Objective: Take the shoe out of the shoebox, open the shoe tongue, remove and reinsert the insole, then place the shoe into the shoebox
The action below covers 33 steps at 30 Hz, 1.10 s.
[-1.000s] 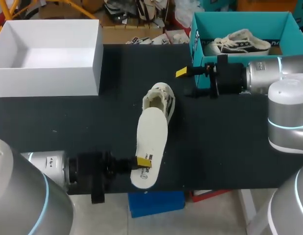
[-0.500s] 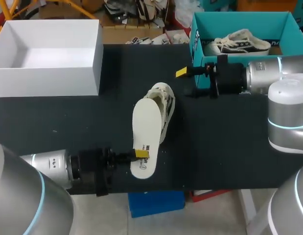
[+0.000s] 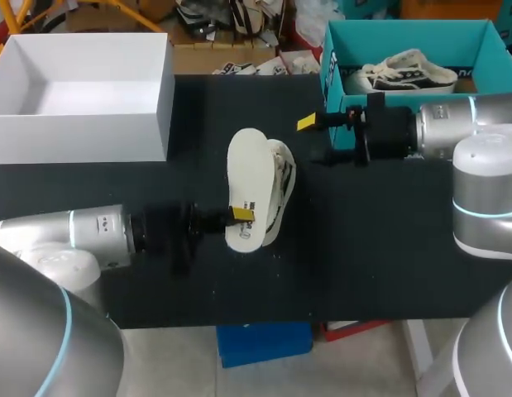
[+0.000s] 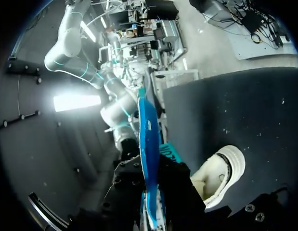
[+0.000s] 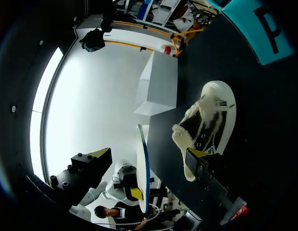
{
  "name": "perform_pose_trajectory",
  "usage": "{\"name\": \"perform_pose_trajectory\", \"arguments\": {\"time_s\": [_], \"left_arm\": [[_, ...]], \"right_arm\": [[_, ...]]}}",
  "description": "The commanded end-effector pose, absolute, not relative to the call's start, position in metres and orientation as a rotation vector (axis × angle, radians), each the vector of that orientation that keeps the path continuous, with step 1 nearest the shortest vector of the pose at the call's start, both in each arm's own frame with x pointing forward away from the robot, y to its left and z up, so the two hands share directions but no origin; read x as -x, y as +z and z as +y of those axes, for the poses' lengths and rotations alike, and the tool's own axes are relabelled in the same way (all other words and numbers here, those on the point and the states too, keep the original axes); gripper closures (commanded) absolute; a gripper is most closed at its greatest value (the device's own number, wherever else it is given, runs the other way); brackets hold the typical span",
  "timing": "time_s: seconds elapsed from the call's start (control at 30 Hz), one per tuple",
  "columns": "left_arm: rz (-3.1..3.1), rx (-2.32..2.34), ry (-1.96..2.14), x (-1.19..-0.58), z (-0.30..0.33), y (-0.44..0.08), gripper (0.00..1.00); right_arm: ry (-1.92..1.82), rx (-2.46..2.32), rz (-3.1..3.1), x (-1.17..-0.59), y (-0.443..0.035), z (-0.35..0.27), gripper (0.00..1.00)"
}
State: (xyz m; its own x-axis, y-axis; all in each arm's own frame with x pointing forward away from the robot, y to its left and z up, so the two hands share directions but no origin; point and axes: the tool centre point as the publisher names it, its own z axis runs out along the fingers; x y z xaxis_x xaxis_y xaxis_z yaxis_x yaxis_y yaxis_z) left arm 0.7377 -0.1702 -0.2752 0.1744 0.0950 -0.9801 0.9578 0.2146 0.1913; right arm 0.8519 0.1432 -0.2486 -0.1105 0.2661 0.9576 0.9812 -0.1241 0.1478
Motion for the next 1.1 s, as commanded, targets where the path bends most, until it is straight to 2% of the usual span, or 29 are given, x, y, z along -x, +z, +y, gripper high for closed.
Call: {"name": "perform_pose_trajectory", "arguments": {"time_s": [0.03,1.1], "left_arm": [[1.212,-1.173,-0.879,-0.774,-0.183,-0.274,1.0],[1.169,-1.127,-0.933,-0.772,-0.185,-0.28,1.0]], "right_arm": [[-1.283,1.45,-1.43,-0.851,-0.249,0.144,0.0],[-1.291,1.423,-1.435,-0.853,-0.249,0.144,0.0]]}}
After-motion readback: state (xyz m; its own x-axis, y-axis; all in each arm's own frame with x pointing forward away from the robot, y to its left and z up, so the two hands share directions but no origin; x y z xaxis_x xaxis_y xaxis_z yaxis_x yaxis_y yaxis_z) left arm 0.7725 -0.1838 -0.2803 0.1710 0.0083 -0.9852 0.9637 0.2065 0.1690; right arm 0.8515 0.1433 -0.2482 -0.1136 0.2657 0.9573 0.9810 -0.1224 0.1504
